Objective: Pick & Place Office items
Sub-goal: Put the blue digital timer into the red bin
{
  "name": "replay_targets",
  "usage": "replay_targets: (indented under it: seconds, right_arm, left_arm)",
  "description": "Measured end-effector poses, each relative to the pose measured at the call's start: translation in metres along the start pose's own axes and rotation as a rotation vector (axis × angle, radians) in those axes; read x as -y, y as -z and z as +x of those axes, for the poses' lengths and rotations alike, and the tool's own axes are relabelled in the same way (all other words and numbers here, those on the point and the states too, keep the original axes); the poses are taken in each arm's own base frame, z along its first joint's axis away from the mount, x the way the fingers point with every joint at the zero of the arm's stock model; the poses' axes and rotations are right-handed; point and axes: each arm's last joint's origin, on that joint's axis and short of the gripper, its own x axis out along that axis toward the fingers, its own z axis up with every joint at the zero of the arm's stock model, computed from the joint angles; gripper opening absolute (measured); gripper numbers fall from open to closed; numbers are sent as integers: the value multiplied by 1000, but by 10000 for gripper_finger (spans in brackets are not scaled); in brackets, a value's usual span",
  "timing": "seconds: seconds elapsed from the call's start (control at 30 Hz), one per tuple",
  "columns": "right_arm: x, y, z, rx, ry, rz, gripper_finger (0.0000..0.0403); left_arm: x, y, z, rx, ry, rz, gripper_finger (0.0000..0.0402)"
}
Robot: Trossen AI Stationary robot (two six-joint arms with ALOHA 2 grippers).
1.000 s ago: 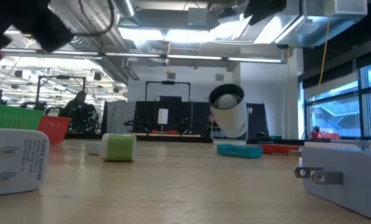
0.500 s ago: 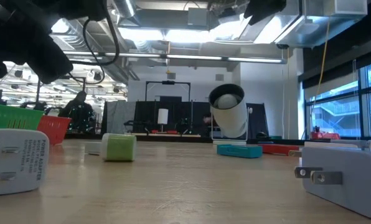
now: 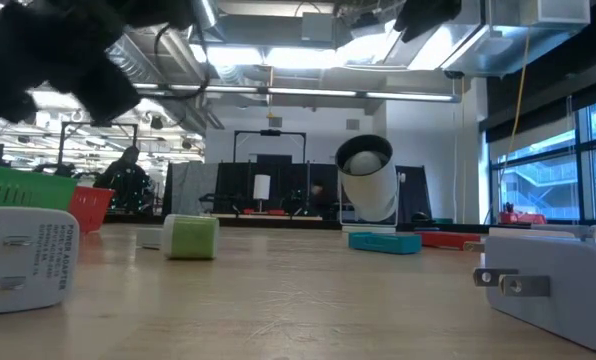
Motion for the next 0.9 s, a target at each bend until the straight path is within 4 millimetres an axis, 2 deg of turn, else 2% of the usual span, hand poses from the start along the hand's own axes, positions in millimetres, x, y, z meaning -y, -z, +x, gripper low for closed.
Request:
replay_targets:
  seconds: [0.2,0.37,0.53,0.67,0.8,0.9]
  right_arm:
    - [4,9,15,-57,44,135,357]
    - [11,30,39,-158,111,316,357]
    - [12,58,65,-246,196,587,357]
    - [8,75,80,-260,244,772,357]
    - [3,90,93,-265,267,853,357]
    - [0,99,102,-245,268,910,357]
  left_arm:
    - [16,3,-37,129,123,38,204]
    - [27,6,-75,334,205,107,195]
    - [33,4,-111,608,215,173,194]
    - [35,-1,-137,881,155,186,194]
    - [37,-9,-155,1137,111,160,194]
    - [39,-15,-166,1268,114,146,194]
